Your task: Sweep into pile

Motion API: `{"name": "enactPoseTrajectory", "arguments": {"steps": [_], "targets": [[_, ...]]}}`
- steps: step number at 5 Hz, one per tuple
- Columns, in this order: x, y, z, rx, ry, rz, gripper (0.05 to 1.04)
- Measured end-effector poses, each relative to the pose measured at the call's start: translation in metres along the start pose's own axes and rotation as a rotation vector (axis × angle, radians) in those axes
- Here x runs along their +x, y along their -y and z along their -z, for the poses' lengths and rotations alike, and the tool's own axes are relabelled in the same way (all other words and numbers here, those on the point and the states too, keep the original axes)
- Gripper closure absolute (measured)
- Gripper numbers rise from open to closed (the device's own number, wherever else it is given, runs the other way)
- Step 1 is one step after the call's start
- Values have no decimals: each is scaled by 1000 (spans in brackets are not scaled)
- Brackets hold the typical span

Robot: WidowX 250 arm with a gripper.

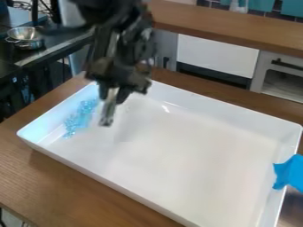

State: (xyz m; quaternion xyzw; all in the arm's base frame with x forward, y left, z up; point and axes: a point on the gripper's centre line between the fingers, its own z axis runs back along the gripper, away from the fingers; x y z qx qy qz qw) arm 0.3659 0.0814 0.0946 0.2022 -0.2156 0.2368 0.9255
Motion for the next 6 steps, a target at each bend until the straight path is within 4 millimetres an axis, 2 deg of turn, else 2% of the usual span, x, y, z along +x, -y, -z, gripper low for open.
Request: {"name": "enactPoseTrajectory", "arguments": {"steps": [1,3,5,6], "targets": [[10,15,-14,-33,40,-34,735],[8,47,38,121,27,-34,735],[16,50,41,149,16,-95,735],[26,44,42,152,17,-129,735]]}}
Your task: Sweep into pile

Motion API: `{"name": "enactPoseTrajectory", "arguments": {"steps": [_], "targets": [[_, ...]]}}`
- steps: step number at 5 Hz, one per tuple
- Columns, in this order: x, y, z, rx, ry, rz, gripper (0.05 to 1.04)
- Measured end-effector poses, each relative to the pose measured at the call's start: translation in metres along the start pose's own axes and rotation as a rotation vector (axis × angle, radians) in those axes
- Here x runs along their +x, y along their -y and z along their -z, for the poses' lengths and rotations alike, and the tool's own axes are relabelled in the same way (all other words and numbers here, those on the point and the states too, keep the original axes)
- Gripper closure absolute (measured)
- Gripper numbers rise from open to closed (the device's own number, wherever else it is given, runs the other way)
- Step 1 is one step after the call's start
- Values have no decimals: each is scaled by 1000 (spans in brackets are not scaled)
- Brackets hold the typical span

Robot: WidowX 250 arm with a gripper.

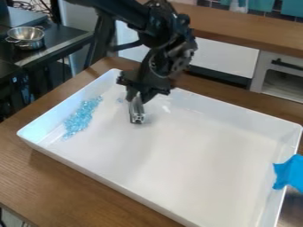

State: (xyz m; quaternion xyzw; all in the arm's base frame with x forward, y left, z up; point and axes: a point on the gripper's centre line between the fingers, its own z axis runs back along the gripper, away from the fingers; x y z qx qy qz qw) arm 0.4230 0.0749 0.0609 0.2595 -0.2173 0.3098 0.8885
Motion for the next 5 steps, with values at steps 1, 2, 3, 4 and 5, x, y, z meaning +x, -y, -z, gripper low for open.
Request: {"name": "enactPoseTrajectory", "arguments": {"steps": [1,2,3,4,5], "targets": [[0,-3,9,20,-9,-11,735],[3,-5,11,27,31,-8,735],[-6,-10,18,44,62,12,735],[-16,-21,16,37,86,40,735],[-24,-40,15,20,90,54,735]]}}
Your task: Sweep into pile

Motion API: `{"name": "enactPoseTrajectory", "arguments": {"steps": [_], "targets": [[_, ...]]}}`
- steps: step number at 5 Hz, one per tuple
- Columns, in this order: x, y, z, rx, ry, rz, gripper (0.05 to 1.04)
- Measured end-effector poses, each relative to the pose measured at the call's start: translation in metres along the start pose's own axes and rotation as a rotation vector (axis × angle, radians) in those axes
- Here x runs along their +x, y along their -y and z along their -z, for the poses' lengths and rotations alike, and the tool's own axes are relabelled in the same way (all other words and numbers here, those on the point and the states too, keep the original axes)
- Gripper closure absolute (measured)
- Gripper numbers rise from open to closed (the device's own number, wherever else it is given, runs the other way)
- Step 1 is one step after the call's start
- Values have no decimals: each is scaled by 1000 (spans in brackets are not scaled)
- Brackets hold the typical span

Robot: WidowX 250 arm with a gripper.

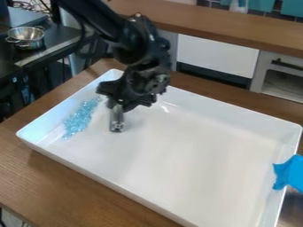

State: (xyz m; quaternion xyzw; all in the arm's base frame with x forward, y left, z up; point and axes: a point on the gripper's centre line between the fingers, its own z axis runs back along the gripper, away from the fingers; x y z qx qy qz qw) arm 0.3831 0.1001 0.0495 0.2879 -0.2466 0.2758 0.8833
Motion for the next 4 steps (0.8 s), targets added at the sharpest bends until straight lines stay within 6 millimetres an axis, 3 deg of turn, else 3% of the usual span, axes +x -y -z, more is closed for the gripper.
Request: {"name": "enactPoseTrajectory", "arguments": {"steps": [1,2,3,4], "targets": [[-7,-22,-1,-10,-16,-1,735],[-8,-31,-6,-27,-8,-2,735],[-9,-25,-32,-105,9,-24,735],[-11,4,-72,-224,44,-8,735]]}}
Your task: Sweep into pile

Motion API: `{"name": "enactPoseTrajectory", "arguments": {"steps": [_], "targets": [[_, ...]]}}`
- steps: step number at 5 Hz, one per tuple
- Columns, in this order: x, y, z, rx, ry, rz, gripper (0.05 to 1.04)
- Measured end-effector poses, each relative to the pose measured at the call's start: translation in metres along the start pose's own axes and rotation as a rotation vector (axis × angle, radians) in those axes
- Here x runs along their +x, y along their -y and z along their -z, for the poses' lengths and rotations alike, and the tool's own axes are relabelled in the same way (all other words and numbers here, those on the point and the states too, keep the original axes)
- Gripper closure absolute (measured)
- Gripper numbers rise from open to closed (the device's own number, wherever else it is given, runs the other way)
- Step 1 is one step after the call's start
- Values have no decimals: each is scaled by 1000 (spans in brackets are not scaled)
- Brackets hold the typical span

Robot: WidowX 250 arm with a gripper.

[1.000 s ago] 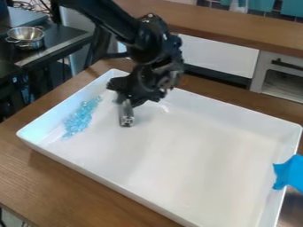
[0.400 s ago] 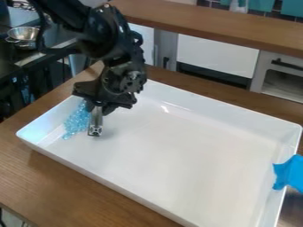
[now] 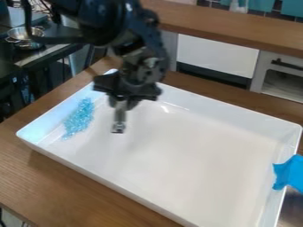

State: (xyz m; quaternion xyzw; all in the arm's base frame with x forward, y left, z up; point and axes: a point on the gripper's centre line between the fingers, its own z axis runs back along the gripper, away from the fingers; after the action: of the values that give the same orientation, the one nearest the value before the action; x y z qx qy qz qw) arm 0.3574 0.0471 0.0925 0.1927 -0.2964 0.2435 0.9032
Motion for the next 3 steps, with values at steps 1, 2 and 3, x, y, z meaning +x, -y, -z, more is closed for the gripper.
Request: {"name": "enactPoseTrajectory", "arguments": {"steps": [1,2,3], "targets": [[-15,38,-24,-76,6,66,735],[-27,78,-47,-155,49,124,735],[-46,117,-73,-155,78,148,735]]}}
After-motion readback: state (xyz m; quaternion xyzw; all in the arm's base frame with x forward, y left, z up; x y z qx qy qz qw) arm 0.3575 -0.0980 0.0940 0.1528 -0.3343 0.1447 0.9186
